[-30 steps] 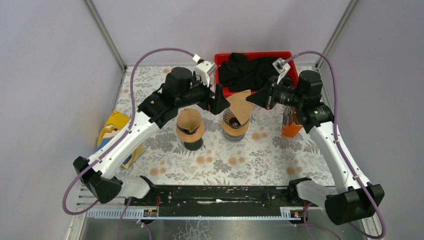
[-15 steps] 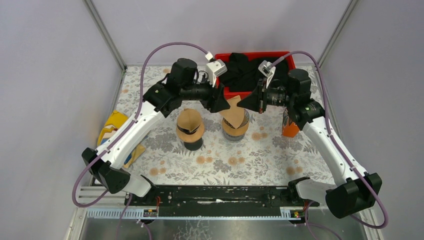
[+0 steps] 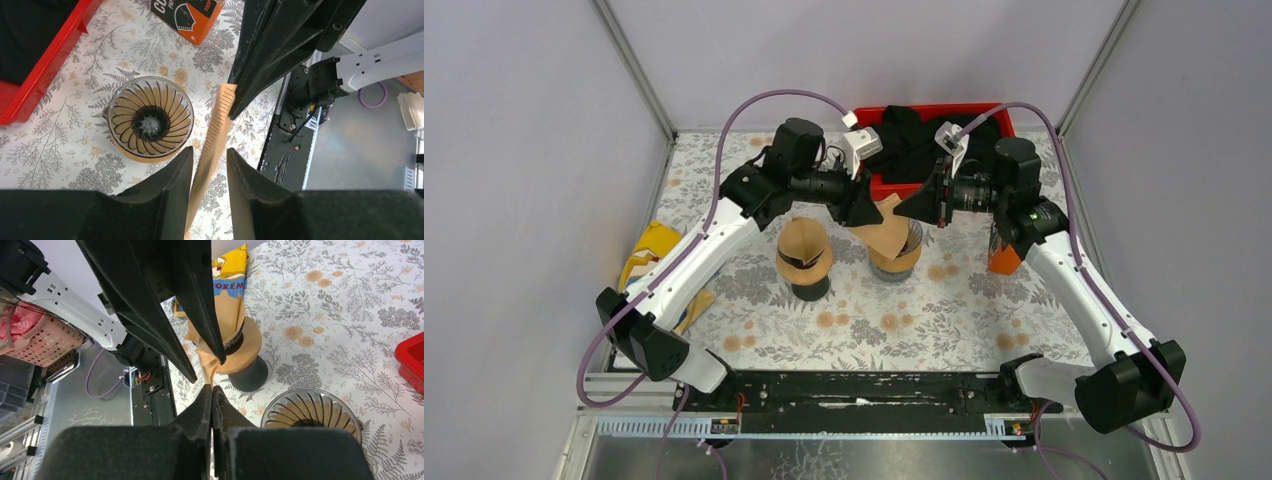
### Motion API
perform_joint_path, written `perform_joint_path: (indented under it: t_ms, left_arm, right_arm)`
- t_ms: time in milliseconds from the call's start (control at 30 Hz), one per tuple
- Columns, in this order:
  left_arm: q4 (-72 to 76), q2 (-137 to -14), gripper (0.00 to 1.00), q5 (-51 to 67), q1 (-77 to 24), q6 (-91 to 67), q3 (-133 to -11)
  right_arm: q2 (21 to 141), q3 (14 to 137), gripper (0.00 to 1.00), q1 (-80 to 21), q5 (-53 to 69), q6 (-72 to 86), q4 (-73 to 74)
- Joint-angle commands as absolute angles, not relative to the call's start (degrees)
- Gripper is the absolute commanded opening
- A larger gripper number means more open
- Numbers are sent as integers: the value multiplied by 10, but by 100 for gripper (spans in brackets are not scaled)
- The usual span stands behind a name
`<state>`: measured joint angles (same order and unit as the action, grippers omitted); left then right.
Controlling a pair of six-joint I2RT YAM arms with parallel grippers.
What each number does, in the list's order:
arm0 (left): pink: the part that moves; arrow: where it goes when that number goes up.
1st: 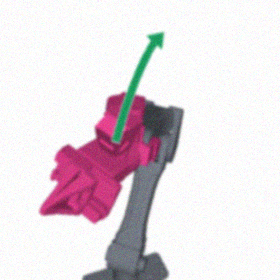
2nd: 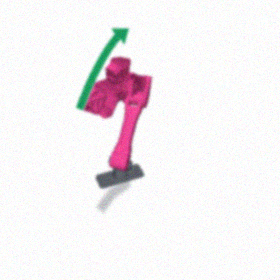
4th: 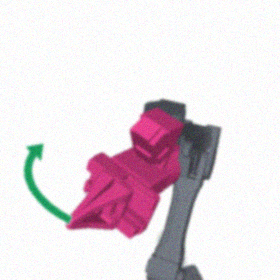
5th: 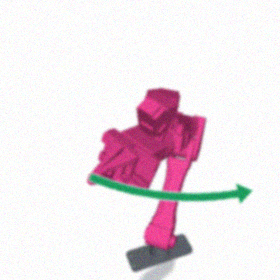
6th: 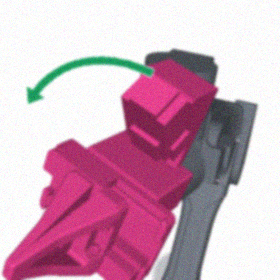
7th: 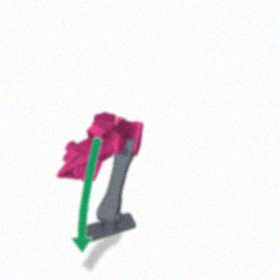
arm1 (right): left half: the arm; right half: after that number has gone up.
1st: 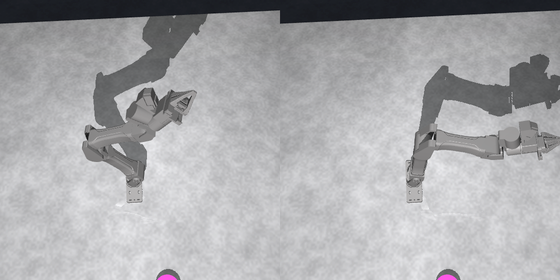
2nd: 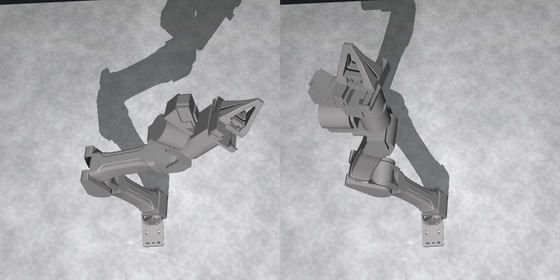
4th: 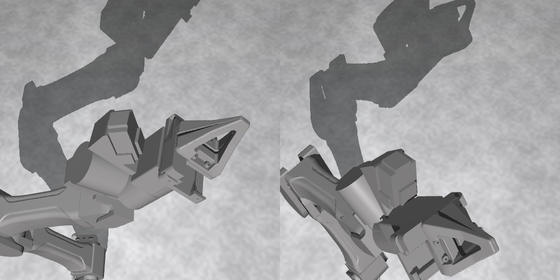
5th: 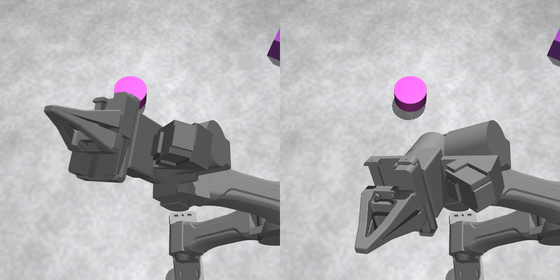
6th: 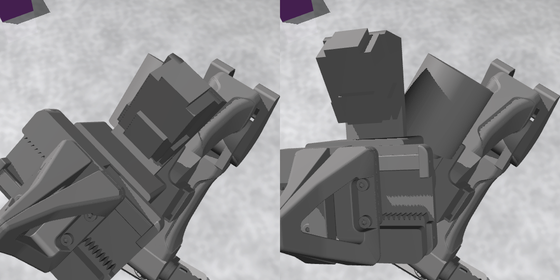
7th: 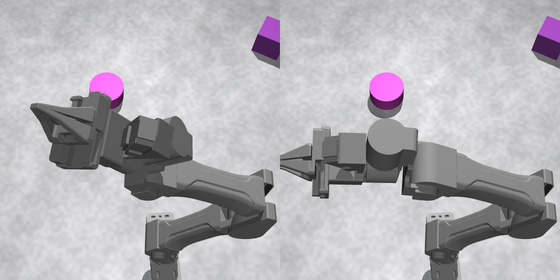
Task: Place the coffee filter in the dripper
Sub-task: Place the coffee filter in the coffee dripper.
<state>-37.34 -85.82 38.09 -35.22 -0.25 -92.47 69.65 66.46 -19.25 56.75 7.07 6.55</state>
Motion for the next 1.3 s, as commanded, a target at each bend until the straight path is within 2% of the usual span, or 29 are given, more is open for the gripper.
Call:
perform_joint_path:
  t_ms: [0, 200, 333, 367, 433, 533, 600, 700, 800, 1033, 1100, 1133, 1267]
  left_arm:
    - [-370, -855, 34, 427, -344, 12, -915]
    - [-370, -854, 23, 471, -332, 19, -907]
    - [-371, -847, 24, 473, -329, 22, -901]
    - [-373, -844, 26, 473, -329, 25, -899]
    - [-377, -841, 41, 463, -328, 28, -897]
    - [-376, -839, 54, 453, -326, 27, -895]
    - [-372, -843, 57, 458, -326, 23, -895]
    - [-373, -853, 56, 466, -325, 19, -895]
    - [-378, -864, 46, 485, -325, 21, -896]
    - [-386, -850, 16, 496, -324, 43, -889]
    - [-387, -844, 9, 493, -324, 46, -886]
    - [-387, -842, 2, 492, -323, 47, -885]
    - [-387, -833, 0, 498, -317, 56, -875]
  right_arm:
    - [692, 665, 1, -198, 596, 67, 18]
    - [688, 651, 1, -198, 601, 73, -7]
    - [692, 647, 1, -198, 599, 70, -7]
    - [693, 646, 1, -198, 600, 70, -7]
    - [694, 646, 1, -198, 604, 70, -7]
    - [691, 646, 1, -198, 616, 69, -11]
    - [687, 646, 1, -198, 620, 72, -18]
    - [686, 645, 1, -199, 625, 77, -25]
    - [688, 644, 1, -199, 626, 78, -28]
    - [689, 632, 1, -199, 619, 80, -34]
    - [685, 631, 5, -199, 615, 79, -36]
    - [683, 629, 7, -199, 617, 79, -36]
    - [664, 620, 20, -199, 595, 70, -31]
